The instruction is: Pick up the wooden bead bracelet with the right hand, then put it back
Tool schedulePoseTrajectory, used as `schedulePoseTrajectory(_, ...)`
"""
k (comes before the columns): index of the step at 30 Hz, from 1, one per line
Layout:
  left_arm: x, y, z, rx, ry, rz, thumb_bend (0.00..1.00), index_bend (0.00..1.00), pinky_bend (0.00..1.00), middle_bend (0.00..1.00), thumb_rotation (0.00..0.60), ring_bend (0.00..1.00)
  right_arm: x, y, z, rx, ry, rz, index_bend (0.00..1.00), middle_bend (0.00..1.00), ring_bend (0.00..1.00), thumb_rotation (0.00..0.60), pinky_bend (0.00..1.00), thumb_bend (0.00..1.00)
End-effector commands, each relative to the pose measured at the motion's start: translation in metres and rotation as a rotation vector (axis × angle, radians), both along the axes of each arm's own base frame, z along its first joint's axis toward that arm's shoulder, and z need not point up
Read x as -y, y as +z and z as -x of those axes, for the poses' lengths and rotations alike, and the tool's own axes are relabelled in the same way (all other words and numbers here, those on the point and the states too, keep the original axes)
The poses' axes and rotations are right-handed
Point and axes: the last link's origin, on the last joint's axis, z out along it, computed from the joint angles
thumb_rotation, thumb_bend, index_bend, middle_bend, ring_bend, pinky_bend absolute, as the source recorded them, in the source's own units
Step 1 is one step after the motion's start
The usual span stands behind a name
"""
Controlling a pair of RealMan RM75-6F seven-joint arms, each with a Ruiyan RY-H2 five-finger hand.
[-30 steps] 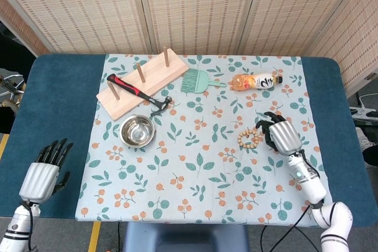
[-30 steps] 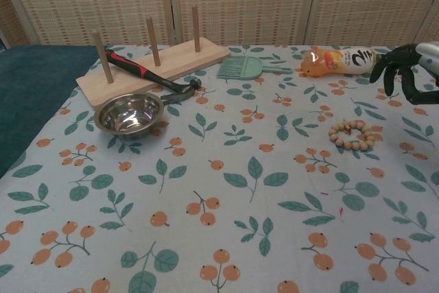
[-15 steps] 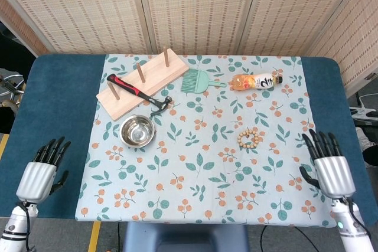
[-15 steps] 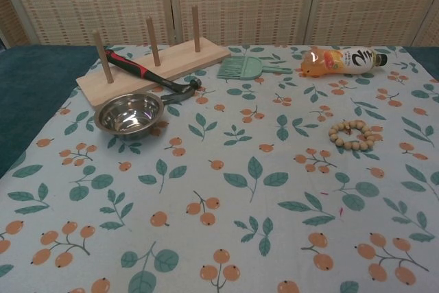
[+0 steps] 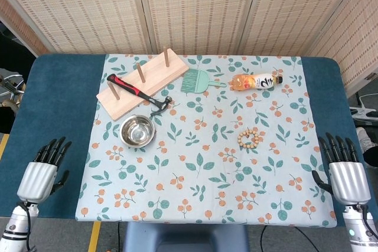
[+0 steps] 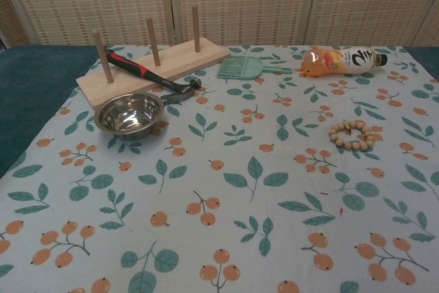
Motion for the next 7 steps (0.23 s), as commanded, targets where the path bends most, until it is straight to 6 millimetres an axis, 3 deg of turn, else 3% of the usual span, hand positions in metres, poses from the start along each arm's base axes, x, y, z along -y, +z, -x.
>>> schedulePoseTrajectory(1,-0.0002,0.0004,0.0002,0.000,0.001,-0.002,0.44,0.00,0.19,0.00,0.600,0.00,0.0018,-0.0009,0.0009,-0.004,0.000,-0.003,0.00,0.00,0.00,0.494,0.00,0.24)
schedulePoseTrajectory(7,-0.0001,0.0002,0.0005,-0.005,0.002,-0.002,0.44,0.00,0.19,0.00,0.600,0.00,0.0030,-0.0030,0.0021,-0.006,-0.002,-0.015,0.00,0.00,0.00,0.493,0.00,0.24)
